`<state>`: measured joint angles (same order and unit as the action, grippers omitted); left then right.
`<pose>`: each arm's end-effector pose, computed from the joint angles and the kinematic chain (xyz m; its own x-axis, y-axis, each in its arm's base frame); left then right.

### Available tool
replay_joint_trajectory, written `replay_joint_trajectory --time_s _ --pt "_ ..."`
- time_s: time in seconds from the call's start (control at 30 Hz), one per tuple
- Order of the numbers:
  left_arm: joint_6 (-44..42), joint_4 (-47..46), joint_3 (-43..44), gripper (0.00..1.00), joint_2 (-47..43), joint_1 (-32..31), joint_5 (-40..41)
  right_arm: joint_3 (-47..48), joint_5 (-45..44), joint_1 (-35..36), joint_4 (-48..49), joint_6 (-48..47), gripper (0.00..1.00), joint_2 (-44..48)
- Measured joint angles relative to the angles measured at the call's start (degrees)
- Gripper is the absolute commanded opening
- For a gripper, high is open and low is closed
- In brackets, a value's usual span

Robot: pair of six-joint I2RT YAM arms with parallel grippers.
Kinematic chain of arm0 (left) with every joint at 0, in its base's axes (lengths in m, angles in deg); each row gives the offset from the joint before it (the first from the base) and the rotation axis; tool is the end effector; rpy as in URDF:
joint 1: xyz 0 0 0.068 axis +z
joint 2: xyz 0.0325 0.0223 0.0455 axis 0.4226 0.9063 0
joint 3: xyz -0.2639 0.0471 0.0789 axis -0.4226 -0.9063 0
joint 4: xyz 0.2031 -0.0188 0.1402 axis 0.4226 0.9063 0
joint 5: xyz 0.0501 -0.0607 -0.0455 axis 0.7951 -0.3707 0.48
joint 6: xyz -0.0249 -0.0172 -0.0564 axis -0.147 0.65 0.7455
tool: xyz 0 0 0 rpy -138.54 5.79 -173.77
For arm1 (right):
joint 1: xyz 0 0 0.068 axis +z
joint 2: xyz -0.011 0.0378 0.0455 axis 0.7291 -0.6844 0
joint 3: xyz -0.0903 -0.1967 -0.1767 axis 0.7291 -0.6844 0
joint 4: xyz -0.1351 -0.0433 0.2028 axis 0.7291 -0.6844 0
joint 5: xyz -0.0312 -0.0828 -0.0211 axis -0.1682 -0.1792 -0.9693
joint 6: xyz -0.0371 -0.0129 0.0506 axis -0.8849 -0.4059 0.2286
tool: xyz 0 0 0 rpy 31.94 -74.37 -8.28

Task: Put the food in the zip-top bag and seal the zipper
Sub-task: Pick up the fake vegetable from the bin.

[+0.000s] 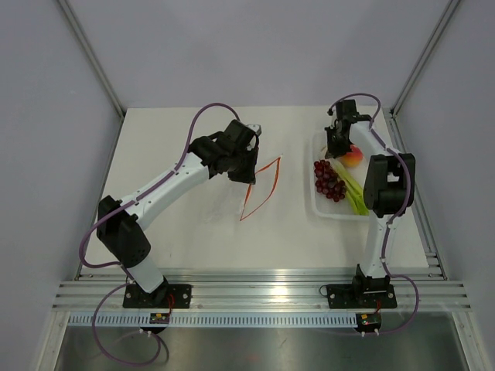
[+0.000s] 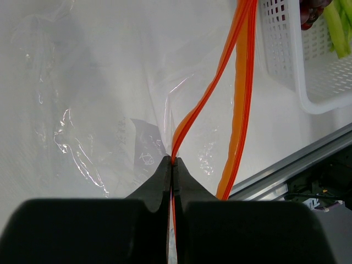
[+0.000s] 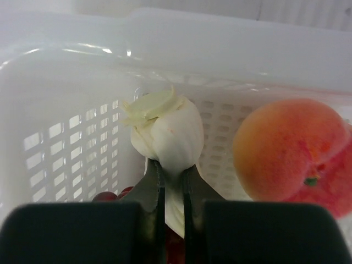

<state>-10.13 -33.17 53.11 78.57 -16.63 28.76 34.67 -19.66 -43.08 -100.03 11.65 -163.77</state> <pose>0.2621 -0.2364 0.3277 -0.8493 0.1434 -0.5080 0.3353 0.8898 -0.3095 0.4577 0.0315 0.1984 -0.8884 -0.0945 -0.4492 -0.1124 0.9936 0.0132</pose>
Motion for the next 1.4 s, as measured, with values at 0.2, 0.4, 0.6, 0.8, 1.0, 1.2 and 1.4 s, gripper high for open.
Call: replay_joint_trajectory --time_s 0.2,0.4,0.6,0.8,1.0,1.2,1.4 --pt "0.0 0.0 0.0 0.0 0.0 0.0 0.0 -1.8 -2.9 0.0 -0.1 1.0 0.0 8.0" --pt "0.0 0.0 0.0 0.0 0.0 0.0 0.0 -3.1 -6.6 0.0 -0.1 4.3 0.0 17.1" --pt "0.0 0.0 0.0 0.0 0.0 0.0 0.0 -4.5 -11.5 -0.1 -1.4 12.2 0.0 21.6" --pt "-0.1 0.0 0.0 0.0 0.0 0.0 0.0 -8.3 -12.6 -3.3 0.2 22.3 0.01 21.8" --pt "-0.5 0.1 0.0 0.0 0.0 0.0 0.4 -14.6 -12.3 -8.3 8.0 30.5 0.19 20.8" --pt "-1.2 0.3 0.0 0.0 0.0 0.0 0.7 -15.9 -11.7 -8.8 11.1 33.9 0.63 17.6" --pt "-1.5 0.4 0.0 0.0 0.0 0.0 0.7 -15.9 -11.7 -8.8 11.4 32.7 0.66 17.3"
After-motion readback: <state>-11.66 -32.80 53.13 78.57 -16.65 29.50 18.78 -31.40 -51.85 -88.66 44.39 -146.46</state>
